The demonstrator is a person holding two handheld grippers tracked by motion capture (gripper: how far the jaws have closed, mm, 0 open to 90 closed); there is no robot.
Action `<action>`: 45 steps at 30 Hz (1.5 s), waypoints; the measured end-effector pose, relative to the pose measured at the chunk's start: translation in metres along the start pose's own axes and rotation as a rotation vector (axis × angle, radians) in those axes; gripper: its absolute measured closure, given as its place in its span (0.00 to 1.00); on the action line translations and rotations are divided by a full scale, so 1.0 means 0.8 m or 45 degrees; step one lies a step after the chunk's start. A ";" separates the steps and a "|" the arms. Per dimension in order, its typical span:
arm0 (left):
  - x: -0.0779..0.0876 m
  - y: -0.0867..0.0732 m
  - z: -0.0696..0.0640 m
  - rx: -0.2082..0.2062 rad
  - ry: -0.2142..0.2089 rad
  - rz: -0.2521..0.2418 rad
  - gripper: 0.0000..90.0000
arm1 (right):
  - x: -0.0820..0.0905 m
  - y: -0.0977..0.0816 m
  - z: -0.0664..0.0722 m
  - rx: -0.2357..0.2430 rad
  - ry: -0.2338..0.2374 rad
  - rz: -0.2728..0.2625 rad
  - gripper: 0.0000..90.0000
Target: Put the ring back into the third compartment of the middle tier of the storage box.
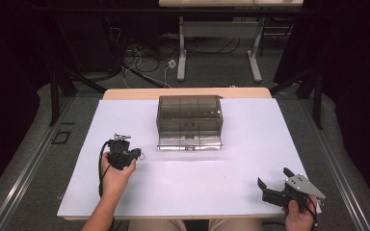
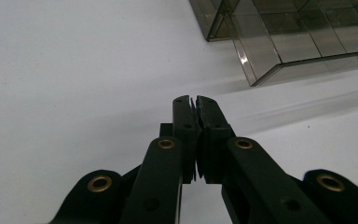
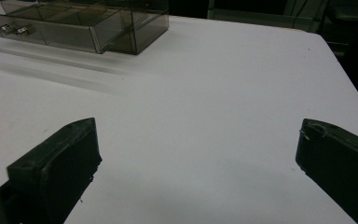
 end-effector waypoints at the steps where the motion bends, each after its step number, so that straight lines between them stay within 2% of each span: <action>1: 0.001 0.000 -0.001 -0.005 0.007 -0.008 0.97 | 0.000 0.000 0.000 0.001 -0.002 0.000 0.00; 16: 0.010 0.000 -0.009 -0.042 -0.007 -0.112 0.97 | 0.000 0.000 -0.001 0.001 -0.006 -0.005 0.00; 26: 0.016 0.000 -0.017 -0.049 -0.039 -0.177 0.97 | 0.000 0.000 -0.001 -0.002 -0.007 -0.004 0.00; 35: 0.024 0.002 -0.029 -0.068 -0.081 -0.215 0.97 | 0.001 0.000 -0.001 0.001 -0.008 -0.001 0.00; 45: 0.030 0.005 -0.047 -0.105 -0.126 -0.220 0.97 | 0.002 0.000 -0.001 -0.005 -0.006 -0.004 0.00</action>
Point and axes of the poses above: each handheld gripper's, and its own axes: x roughly backward along the jaws, y roughly out of its top, z roughly to its left, the point moved 2 cm from there along -x, roughly forward along the jaws, and after that the axes turned 15 degrees about x, right-handed, at the moved point
